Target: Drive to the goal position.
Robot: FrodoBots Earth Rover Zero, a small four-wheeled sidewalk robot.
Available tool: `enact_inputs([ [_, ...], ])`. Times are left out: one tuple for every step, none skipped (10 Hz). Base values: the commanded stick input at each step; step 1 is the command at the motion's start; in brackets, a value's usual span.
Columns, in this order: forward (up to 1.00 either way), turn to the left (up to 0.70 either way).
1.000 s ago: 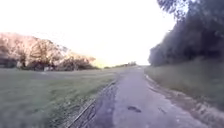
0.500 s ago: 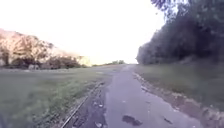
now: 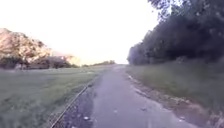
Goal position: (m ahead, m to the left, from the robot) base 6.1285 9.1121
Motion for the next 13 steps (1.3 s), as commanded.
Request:
enact_inputs([
  [0.70, 0.00],
  [0.70, 0.00],
  [0.70, 0.00],
  [0.70, 0.00],
  [0.70, 0.00],
  [0.70, 0.00],
  [0.70, 0.00],
  [0.70, 0.00],
  [0.70, 0.00],
  [0.70, 0.00],
  [0.70, 0.00],
  [0.70, 0.00],
  [0.70, 0.00],
])
